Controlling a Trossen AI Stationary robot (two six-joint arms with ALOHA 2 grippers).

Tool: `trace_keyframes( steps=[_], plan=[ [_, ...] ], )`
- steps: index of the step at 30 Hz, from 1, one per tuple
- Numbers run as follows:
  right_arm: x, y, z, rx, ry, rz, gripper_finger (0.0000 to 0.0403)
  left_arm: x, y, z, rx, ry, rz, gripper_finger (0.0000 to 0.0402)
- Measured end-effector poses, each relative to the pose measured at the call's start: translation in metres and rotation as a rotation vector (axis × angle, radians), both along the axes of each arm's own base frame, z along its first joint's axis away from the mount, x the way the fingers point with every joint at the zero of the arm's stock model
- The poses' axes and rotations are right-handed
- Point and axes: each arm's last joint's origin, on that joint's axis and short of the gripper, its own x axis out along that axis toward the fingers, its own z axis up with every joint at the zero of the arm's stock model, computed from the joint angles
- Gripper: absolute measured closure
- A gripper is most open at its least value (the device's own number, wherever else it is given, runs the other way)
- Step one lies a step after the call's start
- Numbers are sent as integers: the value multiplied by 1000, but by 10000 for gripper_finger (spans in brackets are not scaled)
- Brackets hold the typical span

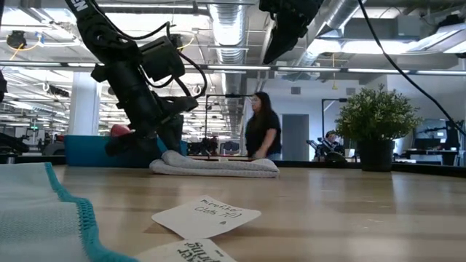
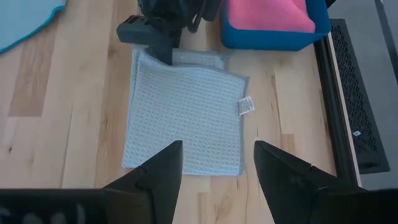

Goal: Fold microfiber towels
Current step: Put the gray cloth into the blue bin

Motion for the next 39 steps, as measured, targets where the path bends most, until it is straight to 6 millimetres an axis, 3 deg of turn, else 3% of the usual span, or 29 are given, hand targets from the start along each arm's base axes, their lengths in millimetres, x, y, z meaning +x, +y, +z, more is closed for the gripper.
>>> trace_keyframes(
  steps=[39],
  plan=[
    [0,0,0,3,-2,-3,181,-3,20,10,-114,-125,-174,269]
  ],
)
